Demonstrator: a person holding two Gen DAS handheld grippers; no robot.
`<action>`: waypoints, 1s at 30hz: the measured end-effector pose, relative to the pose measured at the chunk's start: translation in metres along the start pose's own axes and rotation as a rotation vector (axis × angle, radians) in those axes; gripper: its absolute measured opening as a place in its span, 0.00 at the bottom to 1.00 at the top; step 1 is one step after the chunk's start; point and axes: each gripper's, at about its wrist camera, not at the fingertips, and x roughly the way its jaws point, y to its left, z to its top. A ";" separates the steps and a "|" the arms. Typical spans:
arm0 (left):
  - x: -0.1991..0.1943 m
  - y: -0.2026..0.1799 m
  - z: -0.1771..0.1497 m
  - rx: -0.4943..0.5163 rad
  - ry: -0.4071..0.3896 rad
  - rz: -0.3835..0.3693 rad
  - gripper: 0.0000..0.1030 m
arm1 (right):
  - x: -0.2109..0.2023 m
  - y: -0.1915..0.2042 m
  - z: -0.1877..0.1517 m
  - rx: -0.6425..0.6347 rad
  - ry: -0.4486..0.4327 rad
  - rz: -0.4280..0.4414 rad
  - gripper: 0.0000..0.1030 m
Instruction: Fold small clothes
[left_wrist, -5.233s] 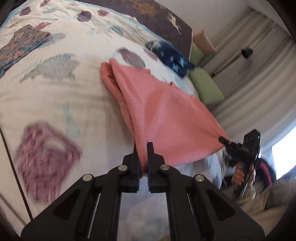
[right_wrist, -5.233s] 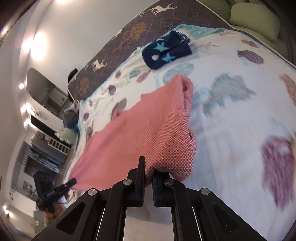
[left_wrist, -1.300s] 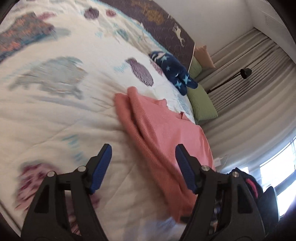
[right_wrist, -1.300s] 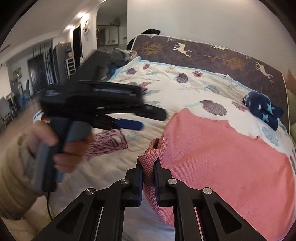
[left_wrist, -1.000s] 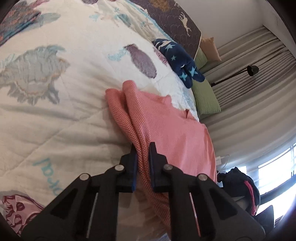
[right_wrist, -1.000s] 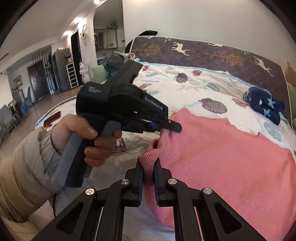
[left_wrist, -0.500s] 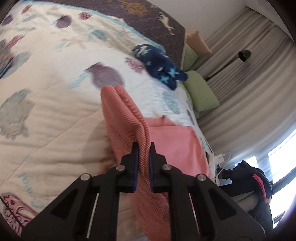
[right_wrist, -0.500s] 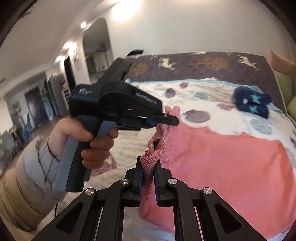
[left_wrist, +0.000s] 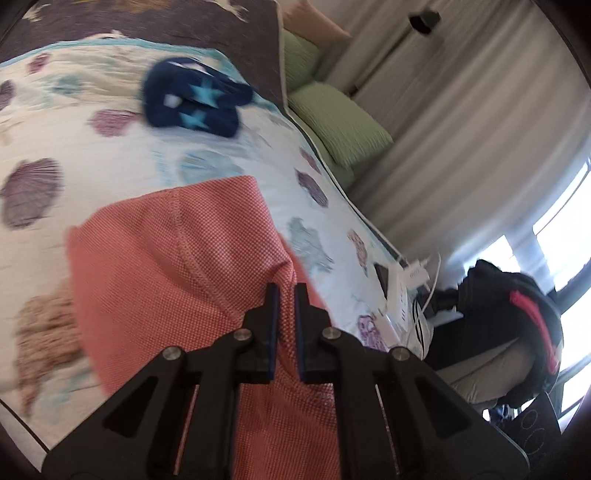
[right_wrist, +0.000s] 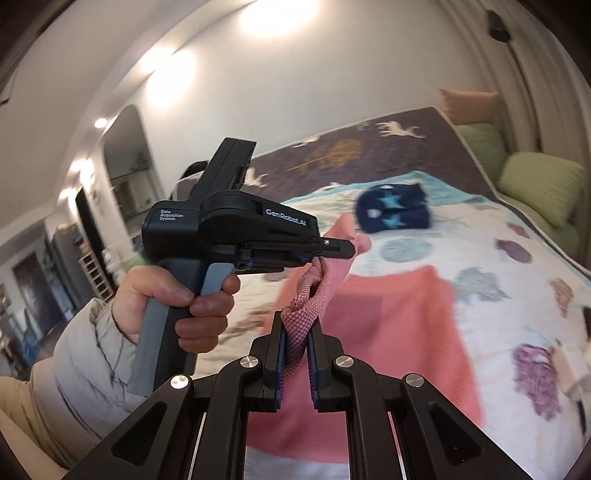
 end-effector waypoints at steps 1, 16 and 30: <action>0.011 -0.007 0.001 0.013 0.016 -0.007 0.09 | -0.005 -0.009 -0.002 0.011 -0.002 -0.018 0.09; 0.061 -0.041 -0.016 0.099 0.101 0.009 0.15 | -0.023 -0.100 -0.040 0.235 0.122 -0.155 0.22; -0.054 -0.020 -0.163 0.125 0.047 0.207 0.42 | -0.034 -0.096 -0.071 0.070 0.271 -0.169 0.24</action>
